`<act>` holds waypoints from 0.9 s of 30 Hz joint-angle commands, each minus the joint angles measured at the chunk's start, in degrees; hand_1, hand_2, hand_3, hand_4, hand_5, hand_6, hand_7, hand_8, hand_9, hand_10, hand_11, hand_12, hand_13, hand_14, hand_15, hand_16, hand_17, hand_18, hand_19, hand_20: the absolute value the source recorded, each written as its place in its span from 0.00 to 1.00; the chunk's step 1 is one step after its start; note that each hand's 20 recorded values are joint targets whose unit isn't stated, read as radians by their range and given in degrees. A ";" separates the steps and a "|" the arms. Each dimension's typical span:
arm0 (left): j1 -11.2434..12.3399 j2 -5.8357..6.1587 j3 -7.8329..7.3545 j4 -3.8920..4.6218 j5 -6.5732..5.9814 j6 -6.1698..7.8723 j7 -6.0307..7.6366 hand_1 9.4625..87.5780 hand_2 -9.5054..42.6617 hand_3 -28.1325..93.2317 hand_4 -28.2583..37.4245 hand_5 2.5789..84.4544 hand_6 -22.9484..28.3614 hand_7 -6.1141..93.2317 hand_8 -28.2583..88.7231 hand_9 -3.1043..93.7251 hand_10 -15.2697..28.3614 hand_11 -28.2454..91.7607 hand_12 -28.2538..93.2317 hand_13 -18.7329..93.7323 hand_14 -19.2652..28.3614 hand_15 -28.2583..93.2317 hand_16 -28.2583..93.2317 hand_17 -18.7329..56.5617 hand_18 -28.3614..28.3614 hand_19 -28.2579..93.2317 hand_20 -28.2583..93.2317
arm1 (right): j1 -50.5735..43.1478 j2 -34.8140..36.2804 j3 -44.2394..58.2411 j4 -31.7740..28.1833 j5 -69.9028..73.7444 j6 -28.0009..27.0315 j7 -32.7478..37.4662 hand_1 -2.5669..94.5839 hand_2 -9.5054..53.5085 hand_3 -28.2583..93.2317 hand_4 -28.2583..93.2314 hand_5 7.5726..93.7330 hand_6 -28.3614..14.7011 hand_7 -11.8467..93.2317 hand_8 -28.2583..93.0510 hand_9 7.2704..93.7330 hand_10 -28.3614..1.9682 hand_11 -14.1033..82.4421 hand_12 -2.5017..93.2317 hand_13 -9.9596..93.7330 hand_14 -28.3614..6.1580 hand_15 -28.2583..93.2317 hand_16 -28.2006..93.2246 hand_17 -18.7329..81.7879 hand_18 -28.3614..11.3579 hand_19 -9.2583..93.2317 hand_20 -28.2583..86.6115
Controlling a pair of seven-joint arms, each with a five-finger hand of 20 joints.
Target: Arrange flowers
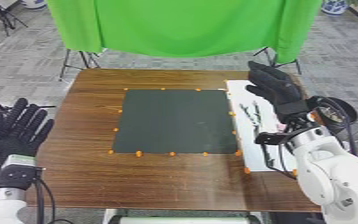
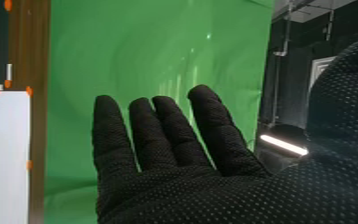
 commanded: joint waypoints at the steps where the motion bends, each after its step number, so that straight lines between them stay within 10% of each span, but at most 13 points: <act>1: -0.61 0.68 -0.61 0.56 0.36 0.00 0.25 0.22 0.35 0.82 0.00 0.46 0.58 0.16 0.16 0.37 0.64 0.34 0.29 0.34 0.65 0.43 0.15 0.19 0.69 0.52 0.26 | 0.71 -0.99 -0.10 -0.14 -1.05 -0.05 0.15 0.14 0.16 0.92 0.02 0.30 0.50 0.23 0.15 0.28 0.39 0.17 0.14 0.32 0.48 0.28 0.29 0.33 0.34 0.28 0.35; 27: -0.51 1.33 -2.81 1.09 0.12 -0.16 0.29 0.23 0.35 0.82 0.00 0.46 0.58 0.16 0.16 0.37 0.64 0.34 0.29 0.34 0.65 0.42 0.16 0.19 0.69 0.52 0.26 | -0.09 -2.50 5.12 -0.15 -1.71 -0.46 2.26 0.14 0.15 0.92 0.03 0.35 0.53 0.24 0.15 0.32 0.38 0.18 0.15 0.36 0.38 0.30 0.33 0.32 0.28 0.30 0.36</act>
